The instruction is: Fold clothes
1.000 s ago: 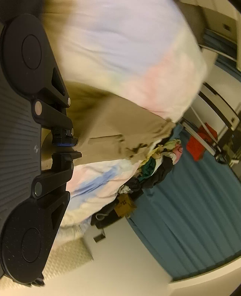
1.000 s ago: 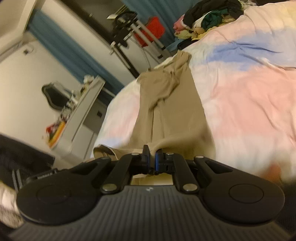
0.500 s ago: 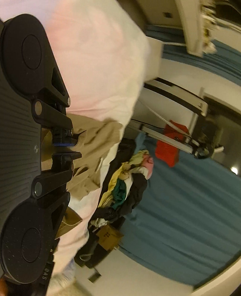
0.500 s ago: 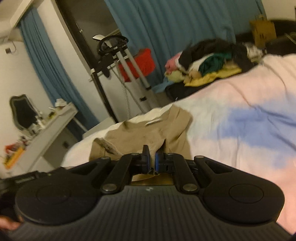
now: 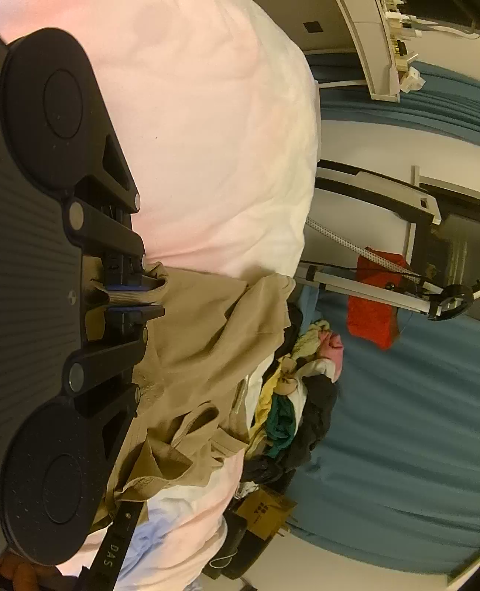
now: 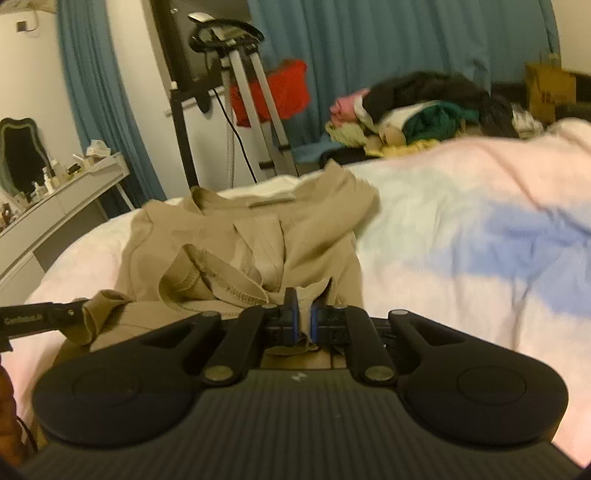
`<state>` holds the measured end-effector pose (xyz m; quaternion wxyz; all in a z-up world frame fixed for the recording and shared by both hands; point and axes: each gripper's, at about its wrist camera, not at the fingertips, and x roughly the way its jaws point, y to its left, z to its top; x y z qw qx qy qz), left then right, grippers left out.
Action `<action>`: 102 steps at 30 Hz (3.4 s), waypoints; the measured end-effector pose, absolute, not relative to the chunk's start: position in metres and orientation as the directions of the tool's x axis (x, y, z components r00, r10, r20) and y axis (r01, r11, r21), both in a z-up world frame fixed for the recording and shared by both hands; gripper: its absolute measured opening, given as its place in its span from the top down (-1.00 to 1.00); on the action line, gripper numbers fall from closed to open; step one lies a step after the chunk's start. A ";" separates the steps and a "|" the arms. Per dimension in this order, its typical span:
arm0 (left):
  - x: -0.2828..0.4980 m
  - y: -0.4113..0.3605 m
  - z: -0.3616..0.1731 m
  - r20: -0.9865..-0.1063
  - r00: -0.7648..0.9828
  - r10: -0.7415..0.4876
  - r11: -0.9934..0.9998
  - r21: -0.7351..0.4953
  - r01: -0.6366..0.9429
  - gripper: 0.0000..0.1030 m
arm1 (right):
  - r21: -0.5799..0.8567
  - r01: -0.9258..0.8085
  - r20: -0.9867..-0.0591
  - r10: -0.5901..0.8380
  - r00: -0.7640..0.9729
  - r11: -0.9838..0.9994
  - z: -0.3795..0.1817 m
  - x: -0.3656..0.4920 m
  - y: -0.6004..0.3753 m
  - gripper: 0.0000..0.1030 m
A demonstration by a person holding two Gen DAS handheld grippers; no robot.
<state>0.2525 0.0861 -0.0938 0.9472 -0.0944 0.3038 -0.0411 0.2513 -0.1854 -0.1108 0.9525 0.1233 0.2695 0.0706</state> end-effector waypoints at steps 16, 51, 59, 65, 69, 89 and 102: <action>0.141 0.064 -0.006 -0.440 0.892 -0.107 0.990 -0.133 0.053 -0.59 | 0.244 -0.089 -0.354 0.174 0.919 0.966 -0.033 0.152 -0.182 -0.60; 0.056 0.081 -0.067 -0.677 0.700 -0.227 0.948 -0.319 0.000 -0.70 | 0.342 0.047 -0.464 0.126 0.877 0.939 -0.049 0.067 -0.186 -0.60; 0.075 0.095 -0.100 -0.736 0.584 -0.342 0.860 -0.495 -0.121 -0.67 | 0.542 0.142 -0.550 0.221 0.806 0.828 -0.072 0.073 -0.210 -0.60; 0.075 0.108 -0.101 -0.713 0.600 -0.362 0.811 -0.558 -0.175 -0.67 | 0.822 0.145 -0.458 0.490 0.742 0.550 -0.096 0.070 -0.222 -0.64; 0.075 0.113 -0.100 -0.674 0.624 -0.395 0.767 -0.616 -0.180 -0.67 | 0.906 0.251 -0.418 0.618 0.666 0.342 -0.134 0.077 -0.219 -0.64; 0.130 0.087 -0.150 -0.416 0.596 -0.687 0.363 -0.907 -0.216 -0.45 | 0.923 0.235 -0.349 0.410 0.842 0.304 -0.132 0.088 -0.243 0.79; 0.133 0.120 -0.143 -0.430 0.760 -0.487 0.410 -0.881 -0.235 0.80 | 0.889 0.218 -0.381 0.390 0.838 0.402 -0.129 0.082 -0.245 0.80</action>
